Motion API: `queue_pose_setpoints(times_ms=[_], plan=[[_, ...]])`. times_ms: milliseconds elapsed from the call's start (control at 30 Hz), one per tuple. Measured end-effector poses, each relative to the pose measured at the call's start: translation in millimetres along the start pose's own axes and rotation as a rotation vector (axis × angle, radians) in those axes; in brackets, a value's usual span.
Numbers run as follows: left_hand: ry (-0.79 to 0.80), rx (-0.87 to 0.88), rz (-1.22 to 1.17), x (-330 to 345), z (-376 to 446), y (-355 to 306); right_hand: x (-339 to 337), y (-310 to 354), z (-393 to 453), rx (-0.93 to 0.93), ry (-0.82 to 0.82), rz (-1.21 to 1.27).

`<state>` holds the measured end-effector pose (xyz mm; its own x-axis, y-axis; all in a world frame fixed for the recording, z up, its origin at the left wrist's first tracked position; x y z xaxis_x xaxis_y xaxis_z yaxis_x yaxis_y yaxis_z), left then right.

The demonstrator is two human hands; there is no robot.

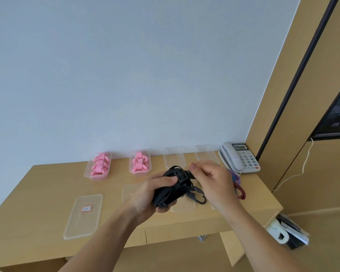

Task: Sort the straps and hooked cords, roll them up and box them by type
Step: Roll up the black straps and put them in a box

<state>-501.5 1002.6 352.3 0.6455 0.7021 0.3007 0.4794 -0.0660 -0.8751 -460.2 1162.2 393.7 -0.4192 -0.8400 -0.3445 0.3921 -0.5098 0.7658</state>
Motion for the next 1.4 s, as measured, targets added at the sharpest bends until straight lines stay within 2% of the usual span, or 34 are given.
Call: queue_pose_setpoints(times_ms=[100, 367, 500, 633, 700, 900, 967, 1100, 1167, 1300, 1400], plan=[[-0.048, 0.048, -0.052, -4.5, 0.6, -1.6, 11.6, 4.4, -3.8, 0.076, -0.024, 0.060], [-0.115, 0.113, -0.095, -25.5, -6.3, -8.2, 40.6, 8.1, 4.8, 0.171, 0.041, 0.102], [-0.180, 0.145, -0.070, -48.9, -11.3, -13.0, 52.4, 15.3, 15.0, 0.072, 0.080, 0.062], [-0.233, 0.188, 0.035, -70.6, -14.5, -15.9, 64.8, 22.0, 25.3, -0.119, 0.070, -0.270], [-0.246, 0.227, 0.062, -78.2, -15.5, -17.3, 73.8, 20.8, 28.5, -0.127, 0.053, -0.304], [-0.294, 0.279, 0.136, -96.7, -11.5, -24.1, 106.0, 14.4, 20.2, 0.096, -0.033, 0.011], [-0.319, 0.272, 0.114, -103.2, -4.3, -25.1, 115.1, 10.2, 20.8, 0.124, -0.043, 0.026], [-0.312, 0.207, 0.019, -110.5, 16.7, -17.7, 133.1, -5.0, 24.1, 0.135, 0.048, -0.124], [-0.296, 0.204, -0.007, -113.3, 29.6, -12.7, 139.6, -15.1, 24.7, 0.197, 0.112, -0.161], [-0.242, 0.142, -0.096, -114.3, 63.4, -5.0, 156.7, -45.0, 33.7, 0.422, 0.218, 0.105], [-0.299, 0.084, -0.134, -120.8, 92.6, -0.8, 164.4, -76.0, 53.4, 0.436, 0.245, 0.202]])
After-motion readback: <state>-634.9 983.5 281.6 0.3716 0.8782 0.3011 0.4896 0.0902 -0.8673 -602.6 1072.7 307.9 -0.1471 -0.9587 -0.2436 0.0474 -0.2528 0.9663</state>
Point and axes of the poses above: each hand's wrist, its own z-axis towards the middle knuckle, its own x-axis out of the palm, y = z × x, the point moved 6 cm from there along z, towards the middle knuckle, and after that the axes turned 14 degrees about -x, right-handed, at the moved point
